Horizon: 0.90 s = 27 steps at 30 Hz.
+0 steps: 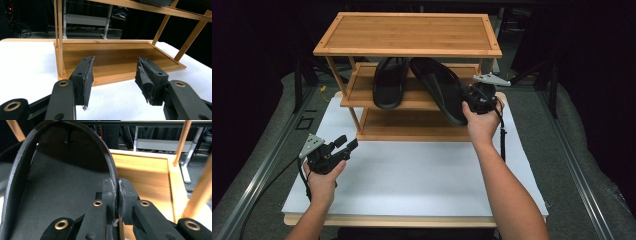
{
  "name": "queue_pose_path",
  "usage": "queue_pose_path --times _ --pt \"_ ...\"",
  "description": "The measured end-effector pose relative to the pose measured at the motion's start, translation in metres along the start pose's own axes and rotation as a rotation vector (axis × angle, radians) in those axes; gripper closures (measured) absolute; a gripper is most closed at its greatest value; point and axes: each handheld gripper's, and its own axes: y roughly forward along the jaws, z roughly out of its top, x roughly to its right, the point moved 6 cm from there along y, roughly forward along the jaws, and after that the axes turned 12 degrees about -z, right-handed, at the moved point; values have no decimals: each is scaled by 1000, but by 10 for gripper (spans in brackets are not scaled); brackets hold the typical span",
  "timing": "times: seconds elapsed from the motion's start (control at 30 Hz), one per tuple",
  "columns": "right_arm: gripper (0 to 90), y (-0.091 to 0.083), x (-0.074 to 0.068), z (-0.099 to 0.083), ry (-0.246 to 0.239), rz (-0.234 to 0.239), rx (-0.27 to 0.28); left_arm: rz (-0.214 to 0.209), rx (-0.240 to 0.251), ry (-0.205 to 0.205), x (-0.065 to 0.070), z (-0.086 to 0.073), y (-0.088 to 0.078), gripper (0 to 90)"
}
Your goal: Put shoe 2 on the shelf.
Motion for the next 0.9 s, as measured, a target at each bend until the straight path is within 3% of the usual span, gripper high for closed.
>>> queue_pose_path --times 0.3,0.53,0.73,0.83,0.9 --pt "844 31 -11 0 9 -50 -33 3 -8 1 -1 -1 1 477" --pt "843 44 -16 10 -10 -83 -20 0 -6 0 -2 -1 2 478" --pt "843 57 -15 15 27 -130 -18 -2 -8 0 -2 -1 2 478" --pt "843 62 -14 15 53 -131 -29 -3 -6 -2 -3 0 2 479" --pt "841 65 -12 15 55 -161 -33 -2 -5 -3 -3 0 2 479"
